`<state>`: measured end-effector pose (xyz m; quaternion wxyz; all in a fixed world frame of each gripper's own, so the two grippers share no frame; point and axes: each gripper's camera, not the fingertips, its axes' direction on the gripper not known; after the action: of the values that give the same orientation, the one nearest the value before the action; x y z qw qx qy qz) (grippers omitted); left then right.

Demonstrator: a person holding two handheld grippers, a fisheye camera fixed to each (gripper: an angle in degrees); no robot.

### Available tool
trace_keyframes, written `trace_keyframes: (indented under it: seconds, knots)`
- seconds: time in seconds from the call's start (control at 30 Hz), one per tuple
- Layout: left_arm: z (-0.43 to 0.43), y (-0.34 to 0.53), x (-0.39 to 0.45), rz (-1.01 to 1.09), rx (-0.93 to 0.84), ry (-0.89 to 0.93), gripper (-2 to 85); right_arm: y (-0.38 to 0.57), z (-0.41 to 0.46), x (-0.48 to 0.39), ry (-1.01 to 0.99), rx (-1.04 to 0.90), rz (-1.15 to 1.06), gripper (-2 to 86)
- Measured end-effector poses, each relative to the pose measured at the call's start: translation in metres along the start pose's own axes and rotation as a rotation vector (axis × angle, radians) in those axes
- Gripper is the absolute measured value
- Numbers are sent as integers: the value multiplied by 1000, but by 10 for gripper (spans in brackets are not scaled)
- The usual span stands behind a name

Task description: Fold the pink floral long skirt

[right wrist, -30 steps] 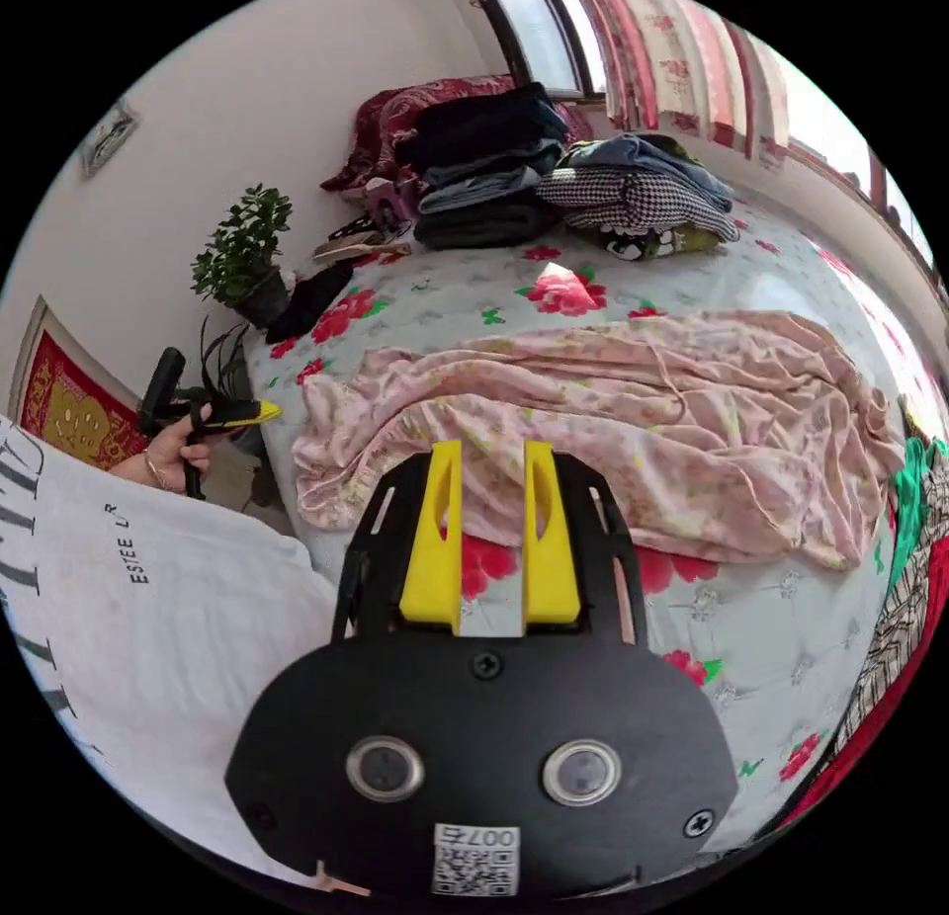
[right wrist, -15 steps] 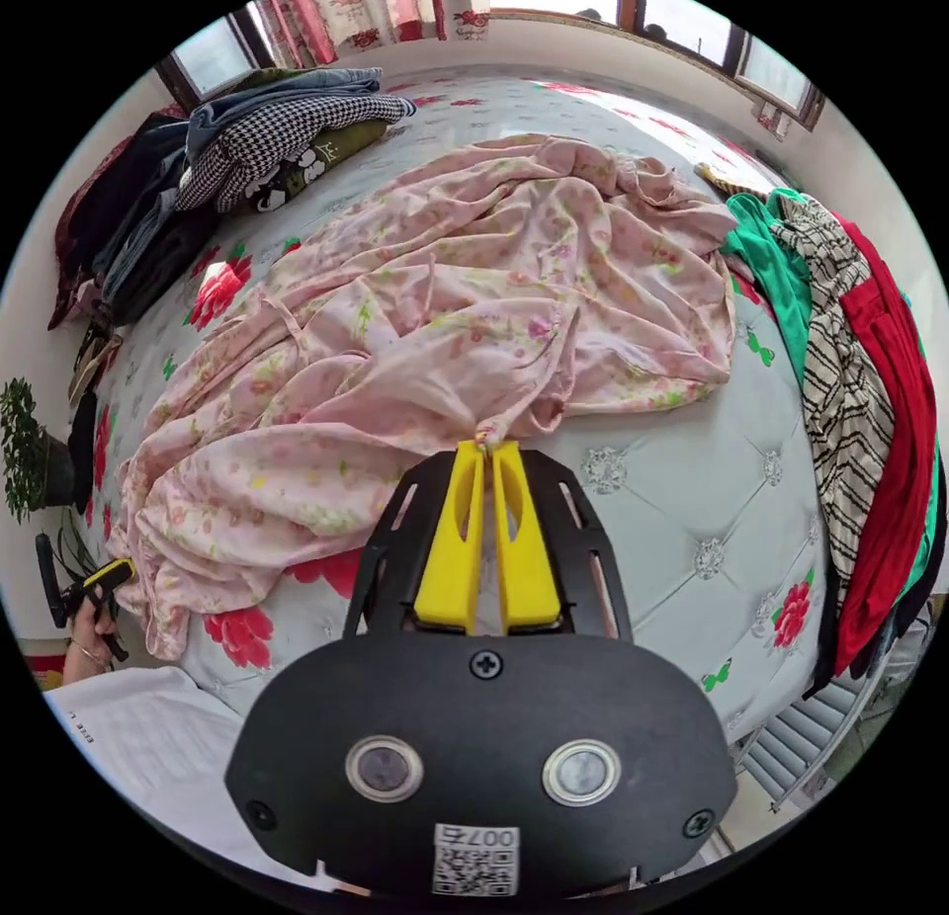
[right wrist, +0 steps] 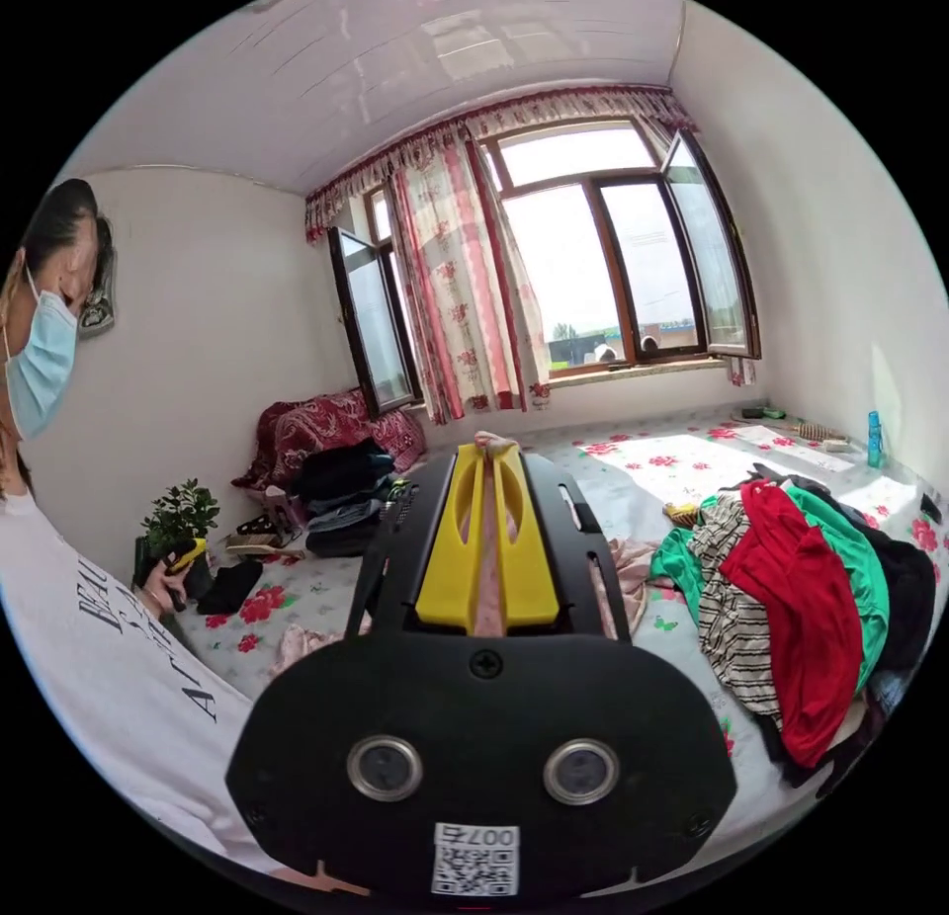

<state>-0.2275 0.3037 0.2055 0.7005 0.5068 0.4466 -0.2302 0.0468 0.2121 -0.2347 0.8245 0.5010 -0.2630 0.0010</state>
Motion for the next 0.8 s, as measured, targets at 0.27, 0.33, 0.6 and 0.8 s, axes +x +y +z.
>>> trace_keyframes:
  seconds: [0.27,0.33,0.6,0.8]
  knots:
    - [179,165,-37,-141,-739,-158,163,88,-63,6,75,-102,189,-3]
    - [219,210,-40,-116,-899,-248,165,113,-75,5,93,-155,226,-3]
    - [265,224,1,408,-996,-355,-6,124,-109,-5,76,-140,245,-3]
    - [107,82,-46,-17,-244,287,-9,52,-185,-43,85,97,75,-3]
